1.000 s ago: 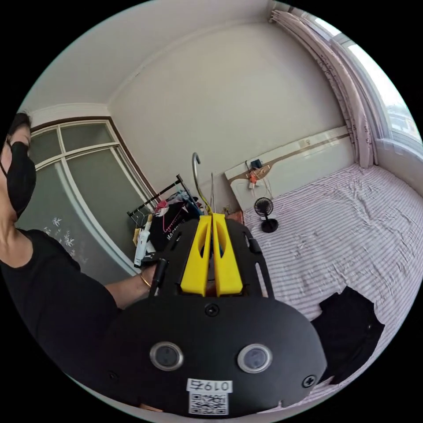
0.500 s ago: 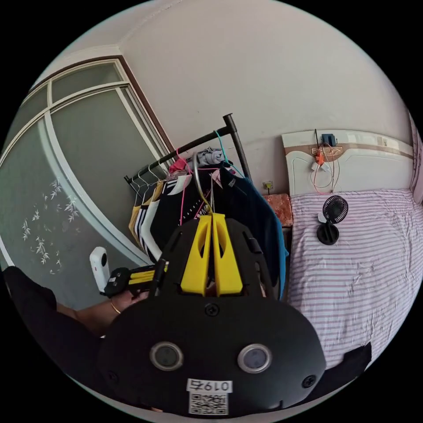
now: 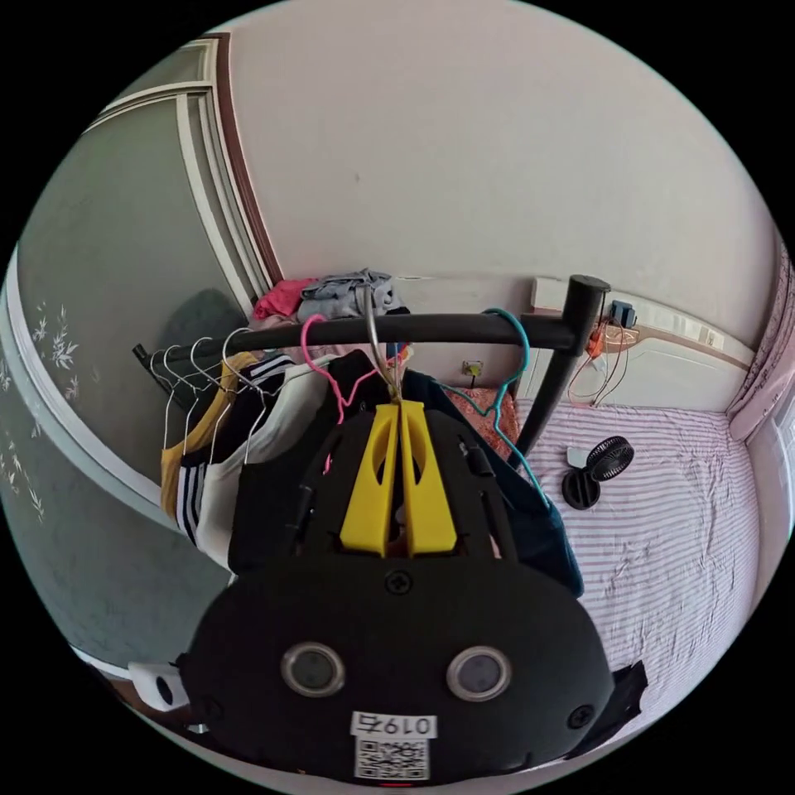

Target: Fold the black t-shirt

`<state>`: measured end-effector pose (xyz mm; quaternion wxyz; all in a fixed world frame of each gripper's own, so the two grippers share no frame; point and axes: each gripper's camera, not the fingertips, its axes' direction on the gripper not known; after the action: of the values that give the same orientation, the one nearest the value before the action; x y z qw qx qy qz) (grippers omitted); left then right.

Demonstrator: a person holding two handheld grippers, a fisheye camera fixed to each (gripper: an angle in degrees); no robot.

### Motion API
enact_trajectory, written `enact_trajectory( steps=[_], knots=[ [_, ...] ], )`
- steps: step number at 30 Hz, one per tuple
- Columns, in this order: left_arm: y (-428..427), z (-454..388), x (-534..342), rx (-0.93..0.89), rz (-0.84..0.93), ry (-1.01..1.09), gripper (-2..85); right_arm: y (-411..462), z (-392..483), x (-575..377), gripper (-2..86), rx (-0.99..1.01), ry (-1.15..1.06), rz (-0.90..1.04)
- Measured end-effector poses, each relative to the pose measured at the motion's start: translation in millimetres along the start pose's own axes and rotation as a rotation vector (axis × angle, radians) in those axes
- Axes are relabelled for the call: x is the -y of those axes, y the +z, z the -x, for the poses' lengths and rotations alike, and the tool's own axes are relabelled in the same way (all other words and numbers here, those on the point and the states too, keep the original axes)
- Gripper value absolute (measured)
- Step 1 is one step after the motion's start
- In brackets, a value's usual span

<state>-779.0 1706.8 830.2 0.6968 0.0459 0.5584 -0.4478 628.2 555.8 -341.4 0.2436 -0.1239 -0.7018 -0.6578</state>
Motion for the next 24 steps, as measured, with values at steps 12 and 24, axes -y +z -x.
enact_trajectory(
  steps=[12, 24],
  knots=[
    [23, -7, 8, -0.065, 0.029, 0.002, 0.8, 59, 2, 8, 0.8, -0.030, 0.045, 0.079],
    [127, -69, 64, -0.356, 0.107, 0.222, 1.0, -58, -115, -116, -0.2, 0.240, -0.049, -0.272]
  ],
)
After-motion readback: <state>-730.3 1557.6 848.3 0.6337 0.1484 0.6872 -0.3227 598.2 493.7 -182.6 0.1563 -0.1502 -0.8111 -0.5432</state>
